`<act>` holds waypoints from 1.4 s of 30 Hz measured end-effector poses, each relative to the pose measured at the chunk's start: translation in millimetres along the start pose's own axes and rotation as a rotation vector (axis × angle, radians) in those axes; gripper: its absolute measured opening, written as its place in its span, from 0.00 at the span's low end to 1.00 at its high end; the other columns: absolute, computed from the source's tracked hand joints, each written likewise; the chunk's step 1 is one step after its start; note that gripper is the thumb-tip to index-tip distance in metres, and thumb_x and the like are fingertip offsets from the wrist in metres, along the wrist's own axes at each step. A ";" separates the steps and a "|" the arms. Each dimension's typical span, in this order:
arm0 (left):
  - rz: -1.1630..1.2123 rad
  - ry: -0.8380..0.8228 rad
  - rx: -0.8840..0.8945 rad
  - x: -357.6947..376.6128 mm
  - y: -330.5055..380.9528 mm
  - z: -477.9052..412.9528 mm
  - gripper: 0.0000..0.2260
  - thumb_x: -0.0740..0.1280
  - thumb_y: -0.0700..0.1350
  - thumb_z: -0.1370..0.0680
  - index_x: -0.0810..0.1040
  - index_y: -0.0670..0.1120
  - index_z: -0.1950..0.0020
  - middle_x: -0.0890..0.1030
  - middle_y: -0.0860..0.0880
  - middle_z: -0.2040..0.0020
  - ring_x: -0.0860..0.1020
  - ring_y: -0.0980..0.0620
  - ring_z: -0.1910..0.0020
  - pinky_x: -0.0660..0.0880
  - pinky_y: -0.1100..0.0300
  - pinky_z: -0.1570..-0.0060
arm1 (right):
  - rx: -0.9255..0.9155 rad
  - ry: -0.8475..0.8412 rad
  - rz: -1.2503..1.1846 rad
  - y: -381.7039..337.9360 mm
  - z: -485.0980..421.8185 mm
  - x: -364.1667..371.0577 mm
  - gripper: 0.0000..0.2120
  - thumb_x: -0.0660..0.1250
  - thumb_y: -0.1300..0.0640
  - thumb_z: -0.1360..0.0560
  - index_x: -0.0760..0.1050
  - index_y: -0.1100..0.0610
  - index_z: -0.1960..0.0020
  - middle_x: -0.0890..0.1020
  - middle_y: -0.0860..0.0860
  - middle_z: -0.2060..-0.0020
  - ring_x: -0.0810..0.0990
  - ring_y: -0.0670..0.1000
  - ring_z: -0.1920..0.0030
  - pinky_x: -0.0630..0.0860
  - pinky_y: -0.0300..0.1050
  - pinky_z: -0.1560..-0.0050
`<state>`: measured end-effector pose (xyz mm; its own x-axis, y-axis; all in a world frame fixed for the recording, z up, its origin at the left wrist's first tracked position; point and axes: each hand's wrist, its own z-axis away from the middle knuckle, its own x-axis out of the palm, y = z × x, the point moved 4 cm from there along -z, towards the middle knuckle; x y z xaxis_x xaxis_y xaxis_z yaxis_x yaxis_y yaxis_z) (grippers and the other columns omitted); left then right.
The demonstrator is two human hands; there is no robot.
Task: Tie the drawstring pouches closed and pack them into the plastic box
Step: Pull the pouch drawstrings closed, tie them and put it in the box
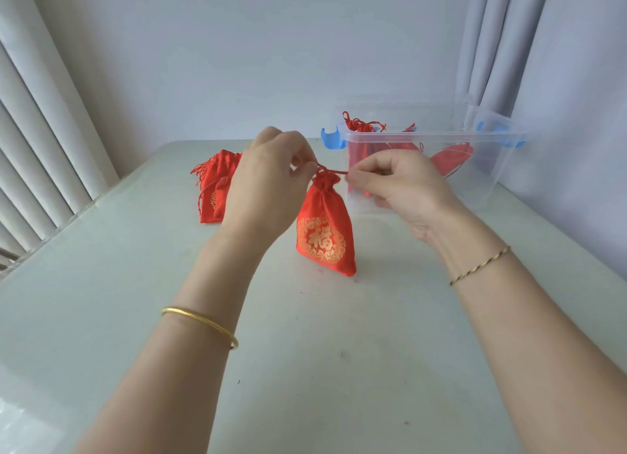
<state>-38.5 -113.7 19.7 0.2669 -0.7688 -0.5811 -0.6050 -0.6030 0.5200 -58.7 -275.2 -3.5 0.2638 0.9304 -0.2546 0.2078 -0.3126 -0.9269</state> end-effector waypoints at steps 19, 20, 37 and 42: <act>0.413 -0.161 -0.146 30.6 26.5 -13.1 0.05 0.62 0.38 0.24 0.75 0.44 0.58 0.83 0.46 0.61 0.81 0.54 0.64 0.73 0.67 0.67 | 0.015 -0.076 0.438 -12.6 12.3 -16.7 0.08 0.69 0.57 0.30 0.80 0.62 0.55 0.84 0.55 0.62 0.79 0.49 0.71 0.79 0.48 0.62; 0.444 -0.176 -0.136 33.6 34.4 -19.6 0.05 0.62 0.37 0.24 0.75 0.44 0.59 0.82 0.46 0.61 0.81 0.55 0.65 0.72 0.68 0.69 | 0.011 -0.046 0.437 -17.2 11.3 -26.3 0.07 0.68 0.59 0.30 0.80 0.63 0.57 0.84 0.55 0.64 0.79 0.49 0.72 0.78 0.49 0.61; 0.317 0.039 -0.210 85.6 20.1 -115.0 0.13 0.57 0.34 0.26 0.78 0.43 0.48 0.78 0.50 0.54 0.75 0.53 0.54 0.71 0.61 0.54 | 0.018 0.383 0.700 -29.6 -152.0 -155.2 0.12 0.62 0.58 0.26 0.72 0.54 0.68 0.80 0.50 0.69 0.78 0.59 0.61 0.76 0.46 0.58; 0.220 0.193 -0.314 69.3 -35.7 -108.5 0.13 0.56 0.36 0.27 0.75 0.48 0.49 0.77 0.48 0.48 0.76 0.48 0.51 0.72 0.56 0.52 | 0.241 0.183 0.826 5.3 -163.6 -138.6 0.06 0.64 0.65 0.27 0.74 0.66 0.52 0.81 0.64 0.57 0.81 0.62 0.53 0.78 0.52 0.50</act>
<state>83.0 -168.5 28.8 0.3103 -0.8943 -0.3225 -0.4134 -0.4324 0.8013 59.9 -437.2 72.0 0.3931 0.3728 -0.8405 -0.3157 -0.8038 -0.5042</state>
